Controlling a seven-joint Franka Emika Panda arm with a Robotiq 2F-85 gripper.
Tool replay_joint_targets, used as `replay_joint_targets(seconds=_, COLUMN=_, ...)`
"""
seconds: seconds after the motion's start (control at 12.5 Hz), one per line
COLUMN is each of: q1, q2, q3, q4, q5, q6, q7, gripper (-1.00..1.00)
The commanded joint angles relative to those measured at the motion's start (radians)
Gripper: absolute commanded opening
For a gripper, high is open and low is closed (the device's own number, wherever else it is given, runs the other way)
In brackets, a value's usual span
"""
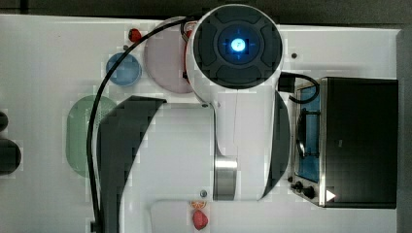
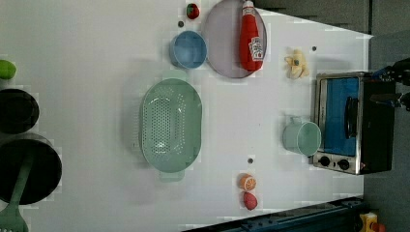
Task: Drag strainer left to right.
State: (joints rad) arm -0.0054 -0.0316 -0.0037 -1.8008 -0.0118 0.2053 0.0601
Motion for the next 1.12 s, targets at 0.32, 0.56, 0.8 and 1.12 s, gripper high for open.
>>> replay_joint_targets(seconds=0.32, q1=0.009, q2=-0.415, q3=-0.062, q4=-0.229, q5=-0.012, q6=-0.183, q7=-0.017, gripper=1.0)
replay_joint_targets(seconds=0.56, q1=0.037, q2=-0.391, q3=0.012, q4=-0.245, q5=0.038, q6=-0.158, q7=-0.014, gripper=1.0)
replay_joint_targets(seconds=0.8, q1=0.053, q2=-0.318, q3=0.157, q4=-0.252, q5=0.051, q6=-0.085, q7=0.074, gripper=1.0)
replay_joint_targets(seconds=1.12, q1=0.056, q2=-0.156, q3=0.368, q4=-0.253, q5=0.051, q6=0.08, q7=0.364, gripper=1.0)
